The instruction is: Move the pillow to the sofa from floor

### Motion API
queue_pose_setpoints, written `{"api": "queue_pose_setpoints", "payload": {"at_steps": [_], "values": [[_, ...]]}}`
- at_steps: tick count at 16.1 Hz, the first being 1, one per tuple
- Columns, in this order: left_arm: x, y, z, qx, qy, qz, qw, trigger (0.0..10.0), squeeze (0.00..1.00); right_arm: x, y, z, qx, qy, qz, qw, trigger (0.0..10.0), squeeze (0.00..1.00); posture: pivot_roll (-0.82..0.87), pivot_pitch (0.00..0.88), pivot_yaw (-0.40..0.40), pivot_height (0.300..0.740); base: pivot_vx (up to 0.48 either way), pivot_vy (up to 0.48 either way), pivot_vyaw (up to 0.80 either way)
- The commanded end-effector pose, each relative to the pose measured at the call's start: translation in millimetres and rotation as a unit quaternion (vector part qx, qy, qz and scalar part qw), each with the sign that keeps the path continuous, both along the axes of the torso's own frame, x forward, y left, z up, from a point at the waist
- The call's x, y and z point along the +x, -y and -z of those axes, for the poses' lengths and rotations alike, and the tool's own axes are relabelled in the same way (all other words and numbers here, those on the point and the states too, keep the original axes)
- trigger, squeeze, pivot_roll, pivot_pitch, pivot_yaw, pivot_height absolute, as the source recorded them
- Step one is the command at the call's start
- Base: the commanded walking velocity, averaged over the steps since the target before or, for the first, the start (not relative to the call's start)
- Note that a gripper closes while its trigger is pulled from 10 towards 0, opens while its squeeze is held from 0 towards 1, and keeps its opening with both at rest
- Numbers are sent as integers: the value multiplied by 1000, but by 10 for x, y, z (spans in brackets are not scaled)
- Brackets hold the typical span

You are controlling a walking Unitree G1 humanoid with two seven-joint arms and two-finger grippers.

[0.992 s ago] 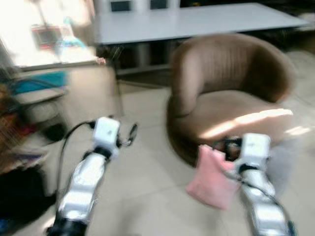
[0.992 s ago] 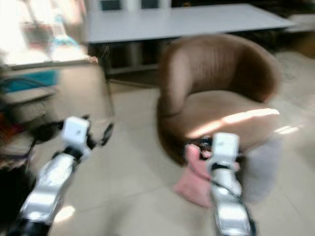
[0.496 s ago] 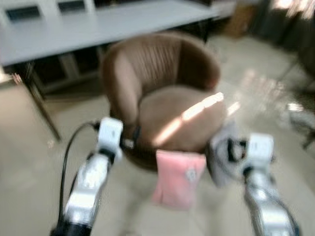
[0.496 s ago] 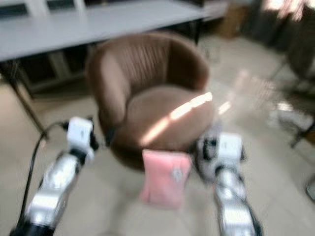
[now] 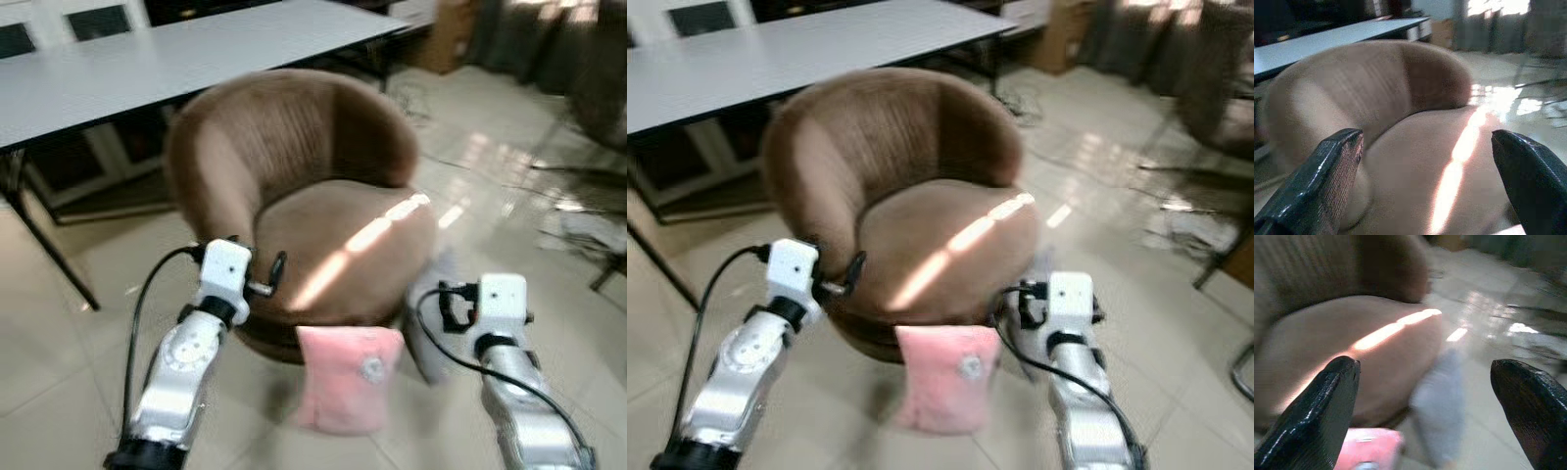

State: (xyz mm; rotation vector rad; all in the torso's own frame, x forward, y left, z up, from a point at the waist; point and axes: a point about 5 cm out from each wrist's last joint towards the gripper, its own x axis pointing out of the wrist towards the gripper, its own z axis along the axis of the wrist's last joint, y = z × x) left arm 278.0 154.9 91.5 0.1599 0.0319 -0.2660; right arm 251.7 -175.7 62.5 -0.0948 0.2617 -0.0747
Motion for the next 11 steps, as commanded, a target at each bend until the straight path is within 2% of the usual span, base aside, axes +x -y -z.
{"api": "queue_pose_setpoints", "payload": {"at_steps": [1,3,6,11], "values": [[15,15,-15,1,0,1,1000,10000,0,-2,29,-1,-6,-4,-6,1000,10000,0,-71,25,6,740,356,0,0],[9,24,-10,-8,-1,1,1000,10000,0,-4,26,15,-5,-10,-8,1000,10000,0,-68,17,1,740,309,0,0],[0,24,36,-10,-23,1,1000,10000,0,-6,18,19,-1,-9,-7,1000,10000,0,-67,13,3,740,0,0,0],[-6,21,60,-9,-32,2,999,10000,0,-18,15,21,2,-10,-5,1000,10000,0,-68,11,6,696,0,0,0]]}}
